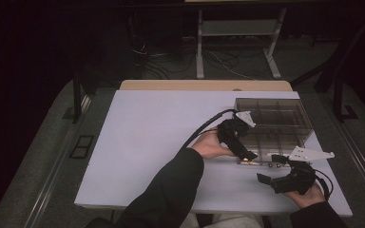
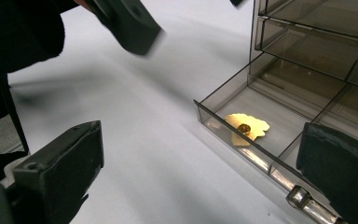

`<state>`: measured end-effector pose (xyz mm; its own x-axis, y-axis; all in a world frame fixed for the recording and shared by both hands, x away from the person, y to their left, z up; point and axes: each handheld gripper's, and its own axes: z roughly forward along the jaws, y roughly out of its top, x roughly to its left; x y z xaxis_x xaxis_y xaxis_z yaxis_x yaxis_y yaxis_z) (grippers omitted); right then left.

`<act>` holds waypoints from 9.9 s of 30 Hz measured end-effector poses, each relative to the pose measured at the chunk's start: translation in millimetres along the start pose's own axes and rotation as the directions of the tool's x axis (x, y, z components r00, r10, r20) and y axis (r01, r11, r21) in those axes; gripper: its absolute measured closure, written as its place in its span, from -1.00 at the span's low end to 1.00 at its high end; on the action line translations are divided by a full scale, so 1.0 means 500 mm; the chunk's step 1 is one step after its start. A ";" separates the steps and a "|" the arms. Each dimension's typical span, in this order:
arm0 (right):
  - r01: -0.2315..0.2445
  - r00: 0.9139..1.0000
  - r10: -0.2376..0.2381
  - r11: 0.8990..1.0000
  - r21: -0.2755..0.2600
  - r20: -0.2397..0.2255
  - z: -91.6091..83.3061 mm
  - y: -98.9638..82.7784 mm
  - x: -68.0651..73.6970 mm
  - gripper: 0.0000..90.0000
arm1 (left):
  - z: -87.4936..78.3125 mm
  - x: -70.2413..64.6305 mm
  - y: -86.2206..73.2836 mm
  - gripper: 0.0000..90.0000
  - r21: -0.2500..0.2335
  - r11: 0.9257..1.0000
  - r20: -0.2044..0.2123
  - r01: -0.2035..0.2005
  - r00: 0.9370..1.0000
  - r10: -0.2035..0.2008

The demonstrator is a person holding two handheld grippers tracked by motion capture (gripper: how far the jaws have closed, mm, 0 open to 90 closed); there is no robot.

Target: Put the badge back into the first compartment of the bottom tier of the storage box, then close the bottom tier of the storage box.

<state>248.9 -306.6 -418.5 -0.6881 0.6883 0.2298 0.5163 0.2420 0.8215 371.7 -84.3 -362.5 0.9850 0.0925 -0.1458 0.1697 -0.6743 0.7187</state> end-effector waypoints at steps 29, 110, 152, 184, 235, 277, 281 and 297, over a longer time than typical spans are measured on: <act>0.001 1.000 -0.001 1.000 0.003 0.010 0.003 -0.001 -0.001 -0.99 | -0.148 -0.009 -0.105 -1.00 -0.039 0.999 -0.195 0.029 0.980 -0.036; -0.012 1.000 0.012 0.999 0.032 0.021 0.000 0.008 0.000 -0.99 | -0.328 -0.105 -0.485 -1.00 -0.401 0.875 -0.367 0.270 0.828 -0.424; -0.012 0.996 0.036 0.960 0.281 -0.083 -0.005 0.017 -0.064 0.50 | -0.315 -0.100 -0.483 -1.00 -0.348 0.899 -0.364 0.267 0.845 -0.392; -0.043 0.999 0.033 0.919 0.393 0.031 0.047 0.004 -0.097 0.98 | -0.312 -0.099 -0.482 -1.00 -0.333 0.906 -0.373 0.260 0.846 -0.380; -0.076 0.996 0.056 0.953 0.294 0.076 0.068 0.023 -0.142 0.98 | -0.310 -0.101 -0.481 -1.00 -0.332 0.908 -0.370 0.257 0.849 -0.376; -0.128 0.987 0.100 0.963 0.238 0.125 0.097 0.037 -0.171 0.98 | -0.308 -0.100 -0.480 -1.00 -0.327 0.909 -0.365 0.258 0.853 -0.373; -0.127 0.986 0.098 0.963 0.236 0.133 0.100 0.037 -0.172 0.98 | -0.308 -0.100 -0.480 -1.00 -0.325 0.910 -0.366 0.258 0.853 -0.373; -0.139 0.982 0.108 0.970 0.199 0.158 0.109 0.038 -0.179 0.98 | -0.308 -0.100 -0.480 -1.00 -0.324 0.910 -0.365 0.258 0.854 -0.371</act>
<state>348.3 -326.4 -451.9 -0.5394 0.8095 0.2318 0.6976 0.2754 0.6614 286.8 185.5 -423.1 0.7897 0.5965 -0.1435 0.4187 -0.3531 0.8367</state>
